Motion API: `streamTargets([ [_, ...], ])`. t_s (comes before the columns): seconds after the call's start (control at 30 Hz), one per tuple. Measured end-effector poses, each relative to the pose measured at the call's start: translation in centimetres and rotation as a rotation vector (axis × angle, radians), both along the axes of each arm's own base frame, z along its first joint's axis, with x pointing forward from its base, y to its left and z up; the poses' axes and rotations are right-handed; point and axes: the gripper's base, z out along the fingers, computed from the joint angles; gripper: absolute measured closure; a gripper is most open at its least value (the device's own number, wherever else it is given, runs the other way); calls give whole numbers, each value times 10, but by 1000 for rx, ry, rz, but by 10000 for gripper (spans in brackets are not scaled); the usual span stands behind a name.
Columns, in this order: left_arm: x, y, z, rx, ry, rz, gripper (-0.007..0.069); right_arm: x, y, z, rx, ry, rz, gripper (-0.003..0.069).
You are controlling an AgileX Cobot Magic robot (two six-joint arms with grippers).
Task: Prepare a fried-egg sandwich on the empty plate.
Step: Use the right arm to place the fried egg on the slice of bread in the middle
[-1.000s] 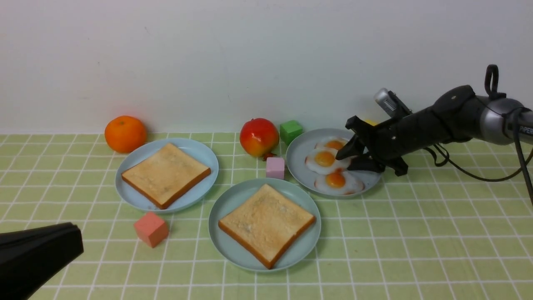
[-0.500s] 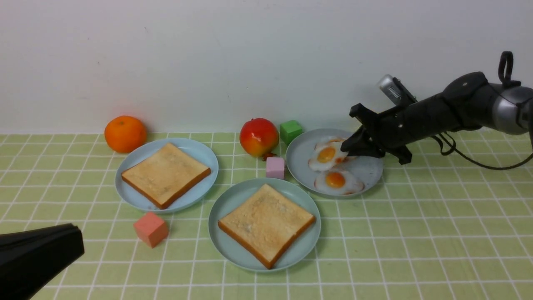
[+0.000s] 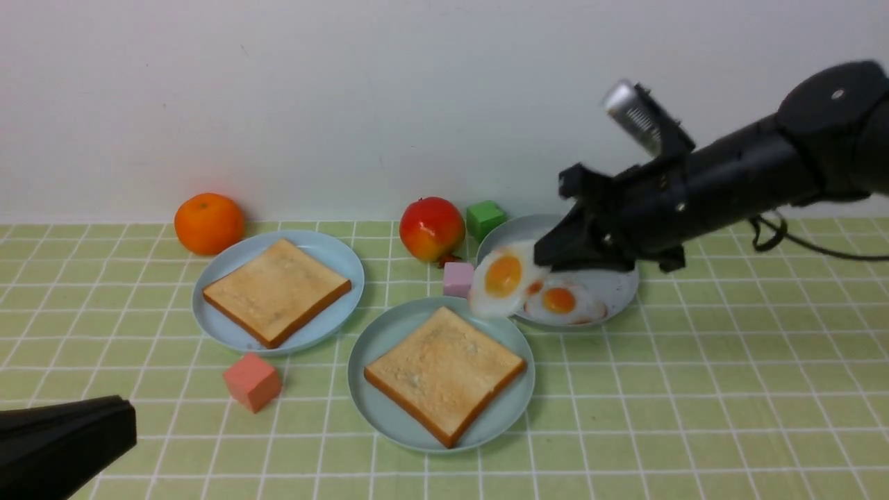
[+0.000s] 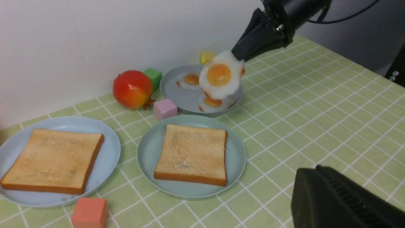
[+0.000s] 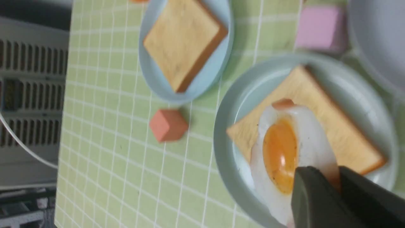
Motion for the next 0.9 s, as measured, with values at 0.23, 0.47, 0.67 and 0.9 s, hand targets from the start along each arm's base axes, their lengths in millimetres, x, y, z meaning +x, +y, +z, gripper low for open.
streamTargets([
  [0.23, 0, 0, 0, 3, 3, 0, 622, -24, 58, -34, 11, -24, 3, 585],
  [0.47, 0, 1, -3, 21, 27, 2, 620, -8, 63, -74, -14, 28, -116, 585],
  [0.67, -1, 2, -7, 50, 61, 5, 618, -6, 63, -89, -27, 60, -128, 550],
  [0.9, -1, 2, -7, 52, 64, 5, 610, -1, 50, -89, -35, 66, -126, 328],
])
